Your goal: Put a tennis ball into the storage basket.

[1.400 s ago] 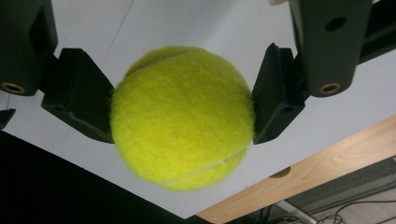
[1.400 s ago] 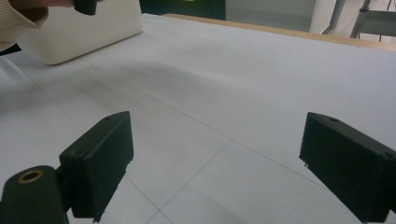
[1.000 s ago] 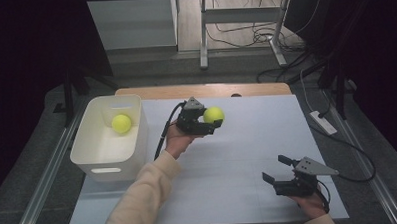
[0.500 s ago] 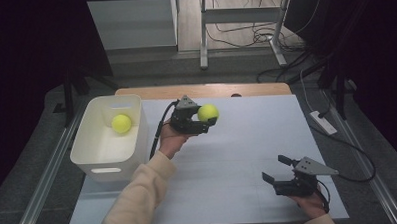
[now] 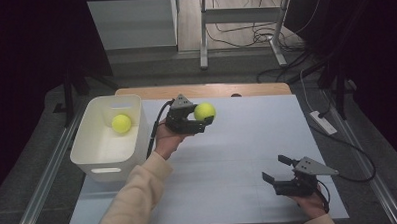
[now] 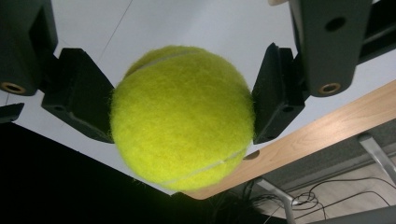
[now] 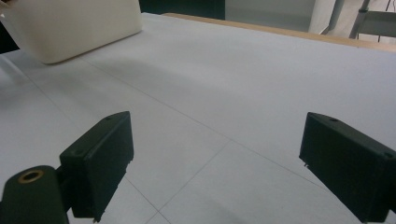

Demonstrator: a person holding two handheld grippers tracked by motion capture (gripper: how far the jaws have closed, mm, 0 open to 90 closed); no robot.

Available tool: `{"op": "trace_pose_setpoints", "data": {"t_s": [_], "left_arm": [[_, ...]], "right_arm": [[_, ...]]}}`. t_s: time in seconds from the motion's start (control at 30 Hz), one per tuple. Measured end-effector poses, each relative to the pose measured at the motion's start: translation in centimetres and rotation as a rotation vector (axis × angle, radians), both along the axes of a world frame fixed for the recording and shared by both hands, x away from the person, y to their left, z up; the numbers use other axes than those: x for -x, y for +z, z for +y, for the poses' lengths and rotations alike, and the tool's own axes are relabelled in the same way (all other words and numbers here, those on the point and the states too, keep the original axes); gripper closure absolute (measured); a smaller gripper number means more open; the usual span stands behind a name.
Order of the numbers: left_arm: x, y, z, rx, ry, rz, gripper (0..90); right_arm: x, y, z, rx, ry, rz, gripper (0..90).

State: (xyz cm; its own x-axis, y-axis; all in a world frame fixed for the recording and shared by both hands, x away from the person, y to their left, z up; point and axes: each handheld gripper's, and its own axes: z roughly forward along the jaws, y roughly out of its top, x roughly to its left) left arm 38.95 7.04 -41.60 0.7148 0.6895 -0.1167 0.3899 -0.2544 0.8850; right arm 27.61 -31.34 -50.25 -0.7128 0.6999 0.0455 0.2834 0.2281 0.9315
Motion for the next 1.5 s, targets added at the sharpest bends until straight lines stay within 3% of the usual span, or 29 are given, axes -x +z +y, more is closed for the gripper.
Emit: {"op": "trace_pose_setpoints", "data": {"t_s": [1.5], "left_arm": [[3.5,2.7,3.8,0.025,0.039,-0.079,27.4]], "right_arm": [[0.0,0.1,-0.2,-0.005,-0.012,-0.001,10.2]]}}
